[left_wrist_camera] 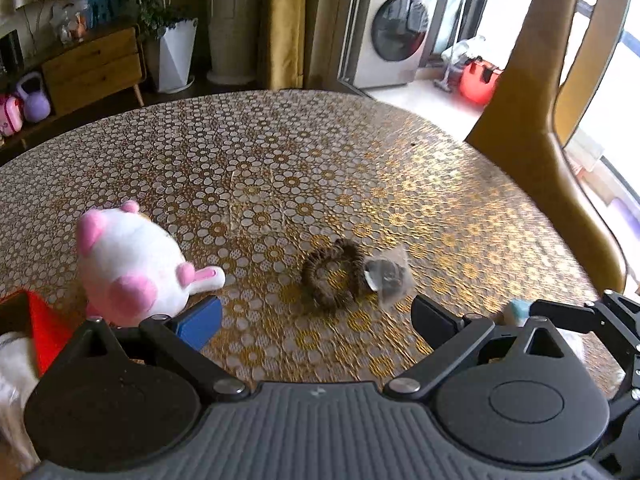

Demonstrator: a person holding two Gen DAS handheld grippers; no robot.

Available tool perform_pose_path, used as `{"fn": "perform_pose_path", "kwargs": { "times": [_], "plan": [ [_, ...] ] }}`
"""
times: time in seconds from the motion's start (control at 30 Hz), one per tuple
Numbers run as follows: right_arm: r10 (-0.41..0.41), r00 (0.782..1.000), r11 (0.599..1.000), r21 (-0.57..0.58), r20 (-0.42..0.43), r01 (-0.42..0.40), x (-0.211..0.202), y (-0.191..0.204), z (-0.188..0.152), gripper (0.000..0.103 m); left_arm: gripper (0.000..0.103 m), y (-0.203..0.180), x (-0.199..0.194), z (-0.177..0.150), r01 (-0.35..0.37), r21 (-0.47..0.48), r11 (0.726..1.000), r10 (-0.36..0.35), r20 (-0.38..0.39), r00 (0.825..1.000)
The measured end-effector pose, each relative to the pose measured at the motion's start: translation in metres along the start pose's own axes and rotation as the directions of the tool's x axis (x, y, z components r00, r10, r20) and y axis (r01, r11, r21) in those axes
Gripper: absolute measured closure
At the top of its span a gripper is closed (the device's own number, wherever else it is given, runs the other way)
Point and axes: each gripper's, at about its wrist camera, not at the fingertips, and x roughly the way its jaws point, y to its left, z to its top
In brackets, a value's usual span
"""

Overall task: Organize soft objects
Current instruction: 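Move both tools toward the brown hair tie and tea-bag sachet, then grasp the brown hair tie with the left tool while the right tool grasps the tea-bag sachet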

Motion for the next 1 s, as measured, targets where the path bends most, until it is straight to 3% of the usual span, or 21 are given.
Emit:
{"fn": "perform_pose_path", "kwargs": {
  "times": [0.37, 0.43, 0.8, 0.87, 0.93, 1.0],
  "plan": [
    [-0.026, 0.999, 1.000, -0.011, -0.044, 0.025, 0.061, -0.019, 0.014, 0.012, 0.002, 0.013, 0.071, 0.022, -0.005, -0.137, 0.991, -0.008, -0.094, 0.996],
    [-0.029, 0.998, 0.999, -0.022, -0.046, 0.028, 0.071, -0.021, 0.016, 0.020, 0.002, 0.013, 0.080, 0.024, -0.019, -0.132, 0.991, 0.006, -0.096, 0.995],
    [-0.058, 0.995, 0.995, -0.085, -0.078, 0.051, 0.113, -0.020, 0.016, 0.031, 0.003, 0.016, 0.112, 0.029, -0.054, -0.107, 0.993, 0.044, -0.089, 0.995],
    [-0.064, 0.995, 0.993, -0.103, -0.079, 0.056, 0.117, -0.019, 0.017, 0.034, 0.007, 0.015, 0.114, 0.030, -0.050, -0.091, 0.995, 0.043, -0.081, 0.996],
    [-0.077, 0.994, 0.990, -0.121, -0.079, 0.068, 0.121, -0.016, 0.017, 0.038, 0.028, 0.013, 0.117, 0.030, -0.034, -0.074, 0.997, 0.028, -0.087, 0.996],
    [-0.084, 0.993, 0.989, -0.127, -0.085, 0.073, 0.125, -0.015, 0.018, 0.044, 0.039, 0.012, 0.120, 0.029, -0.024, -0.071, 0.997, 0.017, -0.098, 0.995]
  ]
}}
